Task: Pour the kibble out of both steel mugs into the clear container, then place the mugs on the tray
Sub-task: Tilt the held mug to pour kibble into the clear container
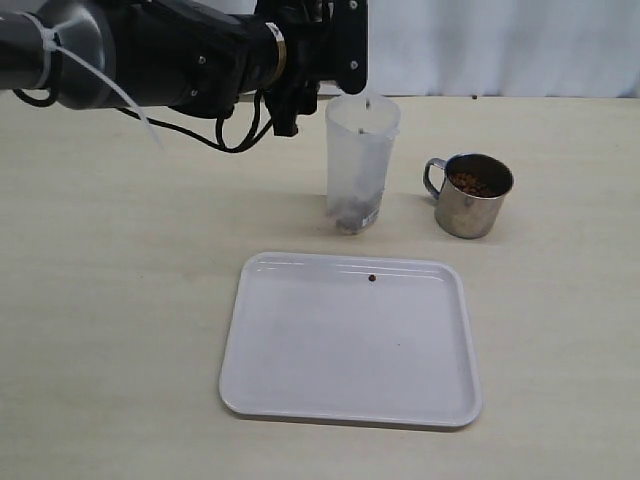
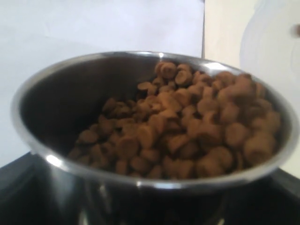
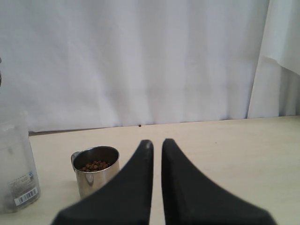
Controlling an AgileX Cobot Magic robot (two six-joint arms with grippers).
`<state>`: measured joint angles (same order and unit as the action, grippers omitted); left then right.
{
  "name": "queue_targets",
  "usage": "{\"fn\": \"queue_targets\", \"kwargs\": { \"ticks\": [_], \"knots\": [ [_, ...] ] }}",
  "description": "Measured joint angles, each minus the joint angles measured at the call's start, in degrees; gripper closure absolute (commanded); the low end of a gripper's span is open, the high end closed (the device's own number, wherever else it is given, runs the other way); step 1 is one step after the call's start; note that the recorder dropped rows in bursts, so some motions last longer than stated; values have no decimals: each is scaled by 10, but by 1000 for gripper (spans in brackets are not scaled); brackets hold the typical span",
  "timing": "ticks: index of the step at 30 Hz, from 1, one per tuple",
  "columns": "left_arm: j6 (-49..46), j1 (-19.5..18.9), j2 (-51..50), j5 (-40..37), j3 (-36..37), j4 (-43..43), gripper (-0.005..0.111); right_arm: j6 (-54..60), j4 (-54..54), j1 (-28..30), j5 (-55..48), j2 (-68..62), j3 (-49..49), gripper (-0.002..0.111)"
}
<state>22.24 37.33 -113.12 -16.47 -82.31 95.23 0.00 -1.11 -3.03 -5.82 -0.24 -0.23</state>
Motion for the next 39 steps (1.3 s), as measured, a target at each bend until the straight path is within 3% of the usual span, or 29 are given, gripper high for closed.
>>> {"fn": "queue_targets", "kwargs": {
  "ticks": [39],
  "knots": [
    [-24,19,-16,-32,0,43,107,0,0,0,0,0,0,103]
  ]
}}
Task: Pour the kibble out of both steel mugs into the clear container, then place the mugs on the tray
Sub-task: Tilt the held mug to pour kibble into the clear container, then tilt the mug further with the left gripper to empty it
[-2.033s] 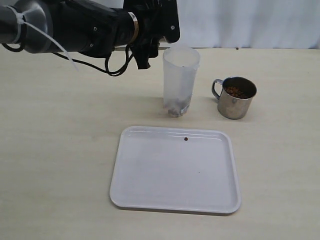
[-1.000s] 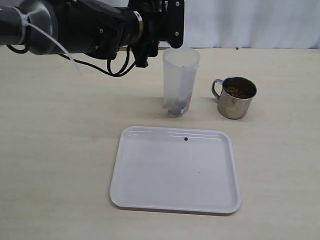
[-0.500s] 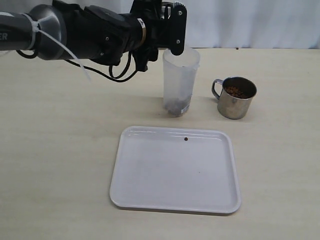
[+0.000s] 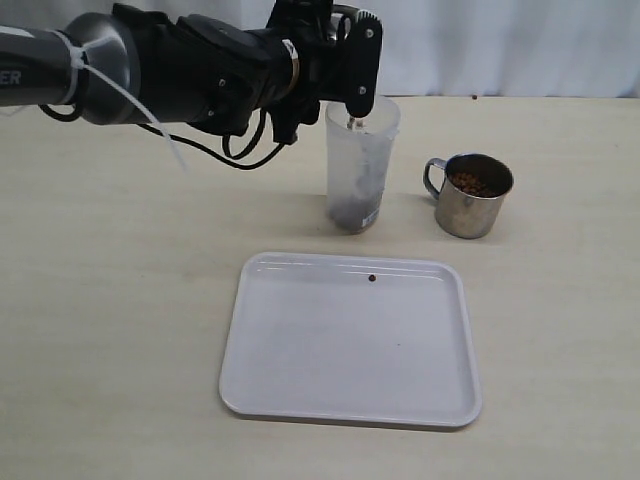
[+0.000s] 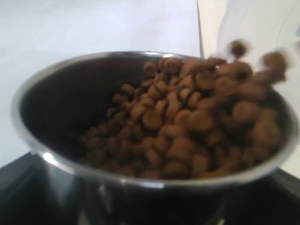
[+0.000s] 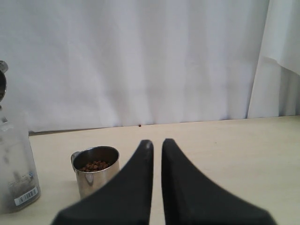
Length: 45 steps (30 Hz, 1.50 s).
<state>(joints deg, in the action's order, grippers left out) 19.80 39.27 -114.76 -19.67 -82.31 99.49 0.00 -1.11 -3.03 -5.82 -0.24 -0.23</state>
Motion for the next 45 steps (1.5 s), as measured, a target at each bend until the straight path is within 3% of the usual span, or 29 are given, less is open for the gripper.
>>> {"fn": "queue_targets", "kwargs": {
  "ticks": [19,45],
  "knots": [
    [-75,0,0,-2,0,2,107,0,0,0,0,0,0,103],
    [-109,5,0,-2,0,3,107,0,0,0,0,0,0,103]
  ]
}}
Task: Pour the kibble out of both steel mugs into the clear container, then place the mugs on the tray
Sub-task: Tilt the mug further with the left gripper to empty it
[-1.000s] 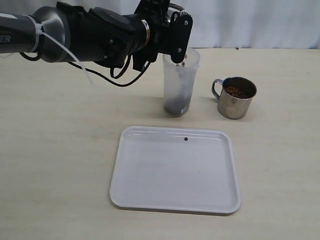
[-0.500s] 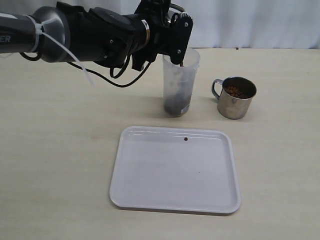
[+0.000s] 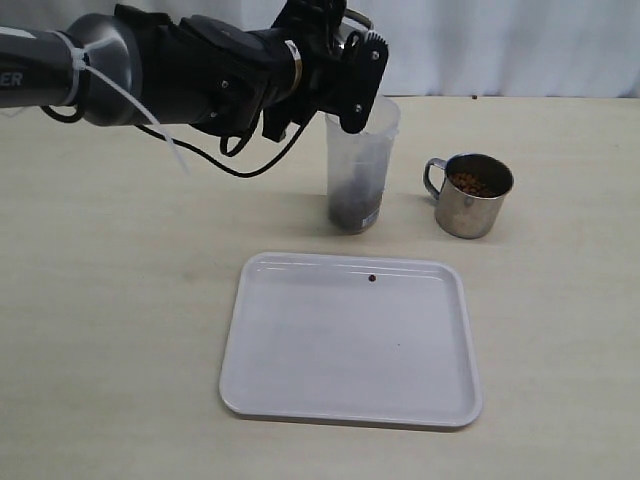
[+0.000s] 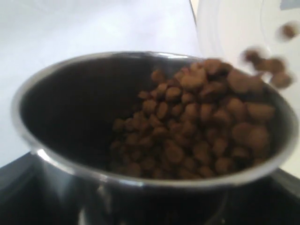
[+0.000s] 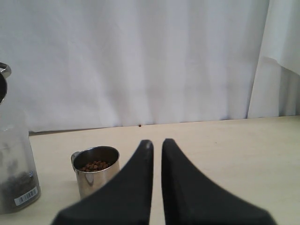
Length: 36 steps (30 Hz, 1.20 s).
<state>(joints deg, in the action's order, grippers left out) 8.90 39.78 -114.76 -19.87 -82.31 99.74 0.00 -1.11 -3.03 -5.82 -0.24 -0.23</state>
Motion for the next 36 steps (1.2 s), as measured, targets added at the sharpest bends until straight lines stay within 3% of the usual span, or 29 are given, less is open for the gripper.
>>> {"fn": "queue_targets", "kwargs": {
  "ticks": [36],
  "knots": [
    [-61,11,0,-8,-13,1,107,0,0,0,0,0,0,103]
  ]
}}
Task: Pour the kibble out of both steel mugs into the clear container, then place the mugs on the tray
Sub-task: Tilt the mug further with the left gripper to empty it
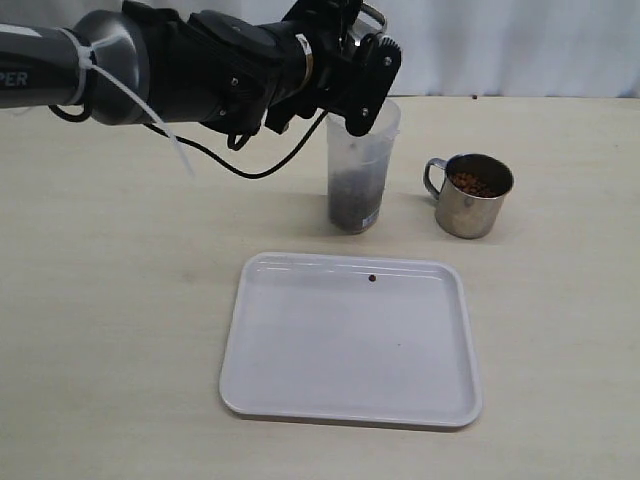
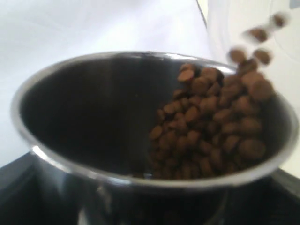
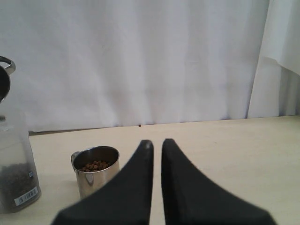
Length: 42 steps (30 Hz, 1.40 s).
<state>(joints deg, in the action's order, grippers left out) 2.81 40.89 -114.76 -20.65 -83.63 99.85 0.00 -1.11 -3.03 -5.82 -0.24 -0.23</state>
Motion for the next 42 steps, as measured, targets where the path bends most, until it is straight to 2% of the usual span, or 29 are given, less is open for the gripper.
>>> {"fn": "queue_targets", "kwargs": {
  "ticks": [42],
  "knots": [
    [-159,4,0,34,0,1,107,0,0,0,0,0,0,103]
  ]
}}
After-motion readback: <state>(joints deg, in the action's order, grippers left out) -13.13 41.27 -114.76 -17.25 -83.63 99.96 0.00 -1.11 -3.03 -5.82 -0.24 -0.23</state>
